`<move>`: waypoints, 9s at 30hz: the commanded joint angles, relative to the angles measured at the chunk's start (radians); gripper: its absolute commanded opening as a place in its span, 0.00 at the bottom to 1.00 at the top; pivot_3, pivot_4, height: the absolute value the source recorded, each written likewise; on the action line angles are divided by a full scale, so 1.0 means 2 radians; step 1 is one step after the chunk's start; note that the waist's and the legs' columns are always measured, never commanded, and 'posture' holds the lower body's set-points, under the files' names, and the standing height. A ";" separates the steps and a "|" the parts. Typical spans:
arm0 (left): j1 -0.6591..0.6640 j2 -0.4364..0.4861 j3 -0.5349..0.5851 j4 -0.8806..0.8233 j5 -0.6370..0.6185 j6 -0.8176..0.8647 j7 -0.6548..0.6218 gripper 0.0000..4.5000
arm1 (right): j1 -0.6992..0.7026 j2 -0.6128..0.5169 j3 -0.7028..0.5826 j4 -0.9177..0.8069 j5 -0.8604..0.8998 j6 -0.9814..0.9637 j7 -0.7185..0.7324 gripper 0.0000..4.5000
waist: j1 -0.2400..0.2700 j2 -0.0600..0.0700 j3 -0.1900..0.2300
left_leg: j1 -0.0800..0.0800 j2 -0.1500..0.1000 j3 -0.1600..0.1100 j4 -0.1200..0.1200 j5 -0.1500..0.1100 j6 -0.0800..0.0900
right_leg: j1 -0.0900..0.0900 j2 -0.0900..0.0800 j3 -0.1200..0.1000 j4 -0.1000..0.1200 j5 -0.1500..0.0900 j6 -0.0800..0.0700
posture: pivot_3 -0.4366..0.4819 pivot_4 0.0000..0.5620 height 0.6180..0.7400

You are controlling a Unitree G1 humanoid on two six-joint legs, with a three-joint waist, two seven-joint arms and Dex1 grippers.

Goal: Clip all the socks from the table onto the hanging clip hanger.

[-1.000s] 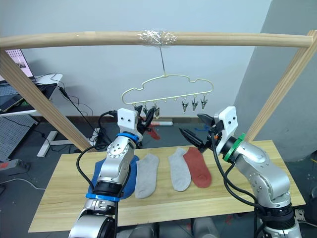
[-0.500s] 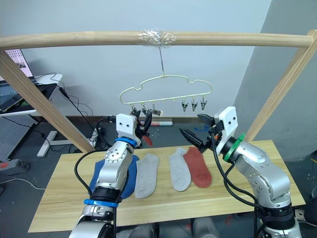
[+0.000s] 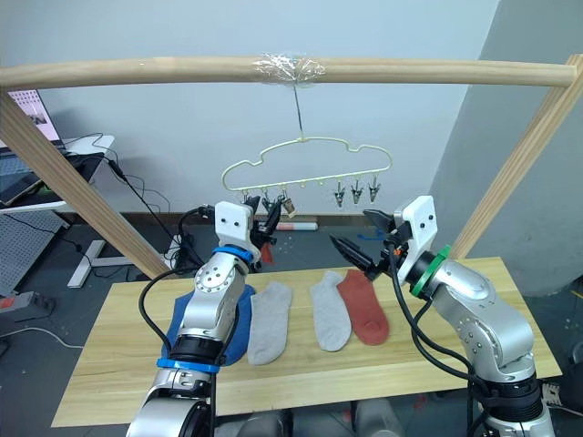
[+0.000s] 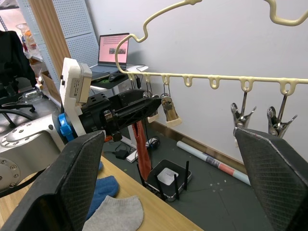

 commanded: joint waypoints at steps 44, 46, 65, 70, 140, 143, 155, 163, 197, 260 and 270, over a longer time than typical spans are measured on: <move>0.027 -0.004 0.000 -0.053 -0.003 0.008 -0.005 0.53 | 0.000 -0.004 -0.014 -0.023 0.010 -0.003 -0.006 1.00 | 0.000 0.000 0.000 | 0.000 0.000 0.000 0.000 0.000 0.000 | 0.000 0.000 0.000 0.000 0.000 0.000 | 0.31 0.24 1.00; 0.021 -0.004 0.001 -0.047 -0.001 0.007 -0.003 0.53 | 0.000 -0.004 -0.014 -0.025 0.011 -0.002 -0.006 1.00 | 0.000 0.000 0.000 | 0.000 0.000 0.000 0.000 0.000 0.000 | 0.000 0.000 0.000 0.000 0.000 0.000 | 0.31 0.24 1.00; -0.008 -0.007 0.003 -0.019 -0.001 -0.009 0.000 0.53 | 0.000 -0.002 -0.015 -0.032 0.013 0.007 -0.015 1.00 | 0.000 0.000 0.001 | -0.001 0.000 0.000 0.000 0.000 0.000 | -0.001 0.000 0.000 -0.001 0.000 0.000 | 0.31 0.25 1.00; -0.005 -0.007 0.002 -0.021 -0.002 -0.010 -0.002 0.53 | 0.000 -0.002 -0.015 -0.031 0.014 0.006 -0.015 1.00 | 0.000 0.000 0.001 | -0.001 0.000 0.000 0.000 0.000 0.000 | -0.001 0.000 0.000 -0.001 0.000 0.000 | 0.31 0.25 1.00; -0.009 0.011 0.213 -0.150 -0.536 0.564 0.052 0.00 | -0.066 0.139 0.105 0.093 -0.119 0.114 0.020 0.00 | 0.004 0.002 0.002 | 0.002 0.001 -0.001 -0.001 0.000 0.000 | 0.001 0.001 0.000 -0.001 0.000 0.000 | 0.44 0.24 1.00; 0.001 0.008 0.205 -0.157 -0.543 0.563 0.060 0.00 | -0.082 0.159 0.098 0.099 -0.112 0.119 0.010 0.00 | 0.005 0.002 0.002 | 0.000 0.001 -0.001 -0.001 0.000 0.000 | 0.000 0.001 0.000 -0.001 0.000 0.000 | 0.44 0.24 1.00; 0.026 0.022 0.177 -0.191 -0.535 0.532 0.047 0.00 | -0.109 0.169 0.088 0.125 -0.103 0.114 0.002 0.00 | 0.006 0.002 0.002 | 0.000 0.001 -0.001 -0.002 0.000 0.000 | -0.001 0.001 0.000 -0.001 0.000 -0.001 | 0.45 0.25 1.00; 0.035 0.028 0.177 -0.204 -0.554 0.519 0.041 0.49 | -0.108 0.168 0.098 0.132 -0.105 0.106 0.004 0.00 | 0.011 0.002 0.002 | -0.003 0.001 -0.001 -0.002 0.000 0.000 | -0.003 0.001 0.000 -0.001 0.000 -0.001 | 0.46 0.24 1.00; 0.145 0.119 -0.030 -0.336 -0.182 0.248 -0.097 1.00 | -0.008 0.044 0.060 0.066 -0.097 0.029 0.035 0.99 | 0.029 0.002 0.002 | -0.007 0.001 0.000 -0.002 0.000 0.000 | -0.009 0.001 0.000 0.000 0.000 -0.001 | 0.46 0.19 1.00; 0.074 -0.051 -0.062 -0.154 -0.018 0.058 -0.027 0.78 | -0.001 0.047 0.023 0.013 -0.088 0.011 -0.012 1.00 | 0.015 0.002 0.001 | -0.007 0.001 0.000 0.001 0.000 0.000 | -0.008 0.001 0.000 0.001 0.001 -0.001 | 0.37 0.25 1.00; 0.081 -0.060 -0.072 -0.162 -0.014 0.058 -0.024 0.59 | -0.003 0.047 0.023 0.013 -0.088 0.012 -0.012 1.00 | 0.015 0.002 0.001 | -0.007 0.001 0.000 0.001 0.000 0.000 | -0.008 0.001 0.000 0.001 0.001 -0.001 | 0.36 0.23 1.00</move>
